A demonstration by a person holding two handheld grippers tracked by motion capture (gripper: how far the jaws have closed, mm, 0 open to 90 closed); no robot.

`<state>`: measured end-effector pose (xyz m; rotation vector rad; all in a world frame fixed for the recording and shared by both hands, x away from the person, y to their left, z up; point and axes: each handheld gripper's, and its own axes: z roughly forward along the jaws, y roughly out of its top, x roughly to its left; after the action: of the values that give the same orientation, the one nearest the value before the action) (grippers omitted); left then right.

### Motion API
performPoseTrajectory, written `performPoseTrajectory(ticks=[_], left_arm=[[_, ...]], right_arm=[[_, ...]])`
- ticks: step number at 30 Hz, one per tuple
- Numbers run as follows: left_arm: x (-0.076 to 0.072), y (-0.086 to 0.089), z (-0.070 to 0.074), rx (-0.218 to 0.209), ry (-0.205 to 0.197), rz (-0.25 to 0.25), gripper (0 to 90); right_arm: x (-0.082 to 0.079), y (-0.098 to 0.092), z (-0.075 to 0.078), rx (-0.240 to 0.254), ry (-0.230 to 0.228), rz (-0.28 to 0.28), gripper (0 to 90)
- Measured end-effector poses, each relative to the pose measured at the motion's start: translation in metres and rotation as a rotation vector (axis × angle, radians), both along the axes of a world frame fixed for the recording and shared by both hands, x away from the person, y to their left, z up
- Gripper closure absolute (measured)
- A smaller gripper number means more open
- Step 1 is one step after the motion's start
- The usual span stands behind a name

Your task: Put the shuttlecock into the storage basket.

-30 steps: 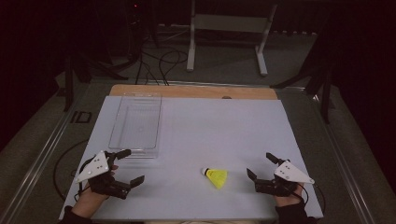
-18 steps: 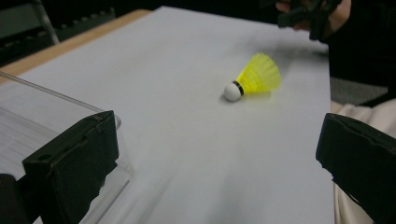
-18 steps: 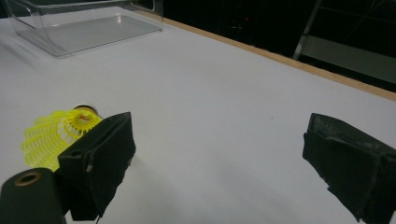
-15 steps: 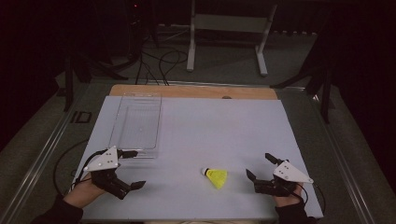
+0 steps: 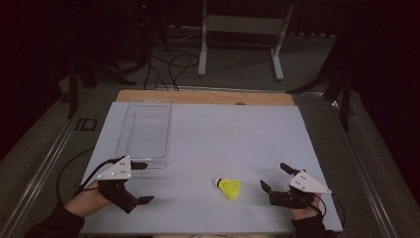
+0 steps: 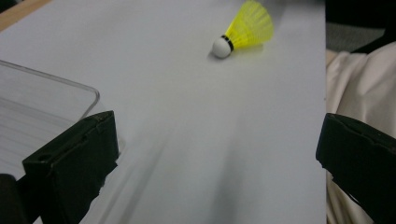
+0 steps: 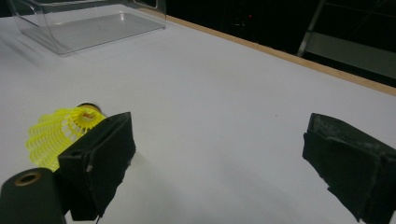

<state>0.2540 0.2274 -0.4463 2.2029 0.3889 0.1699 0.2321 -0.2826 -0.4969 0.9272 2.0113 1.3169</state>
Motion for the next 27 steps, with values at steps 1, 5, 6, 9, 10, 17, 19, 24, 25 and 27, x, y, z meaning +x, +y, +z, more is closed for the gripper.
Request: performPoseTrajectory(ticks=[1, 5, 6, 9, 10, 17, 19, 24, 25, 27], left_arm=[[0.0, -0.002, 0.0, 0.017, 0.005, -0.004, 0.0], [0.001, -0.007, -0.001, 0.063, 0.046, -0.007, 0.0], [0.001, -0.007, -0.001, 0.063, 0.046, -0.007, 0.0], [0.002, -0.011, 0.0, 0.101, 0.064, -0.005, 0.0], [0.002, -0.011, 0.0, 0.101, 0.064, -0.005, 0.0], [0.003, -0.021, 0.0, 0.227, 0.089, -0.044, 0.0], [0.004, -0.022, 0.001, 0.241, 0.096, -0.064, 0.0], [0.004, -0.029, 0.001, 0.291, 0.109, -0.083, 0.0], [0.004, -0.03, 0.001, 0.3, 0.111, -0.095, 0.0], [0.004, -0.034, 0.002, 0.312, 0.121, -0.111, 0.0]], right_arm=[[0.0, 0.0, 0.0, 0.0, 0.001, 0.002, 8.9], [0.0, 0.0, 0.0, 0.002, 0.002, 0.005, 8.9], [0.0, 0.0, 0.0, 0.002, 0.002, 0.005, 8.9], [0.0, 0.0, 0.0, 0.002, 0.001, 0.006, 8.9], [0.0, 0.0, 0.0, 0.002, 0.001, 0.006, 8.9], [0.0, 0.0, 0.0, 0.005, 0.004, 0.009, 8.9], [0.0, 0.0, 0.0, 0.006, 0.005, 0.009, 8.9], [0.0, 0.0, 0.0, 0.006, 0.004, 0.01, 8.9], [0.0, 0.0, 0.0, 0.006, 0.004, 0.01, 8.9], [0.0, 0.0, 0.0, 0.007, 0.005, 0.01, 8.9]])
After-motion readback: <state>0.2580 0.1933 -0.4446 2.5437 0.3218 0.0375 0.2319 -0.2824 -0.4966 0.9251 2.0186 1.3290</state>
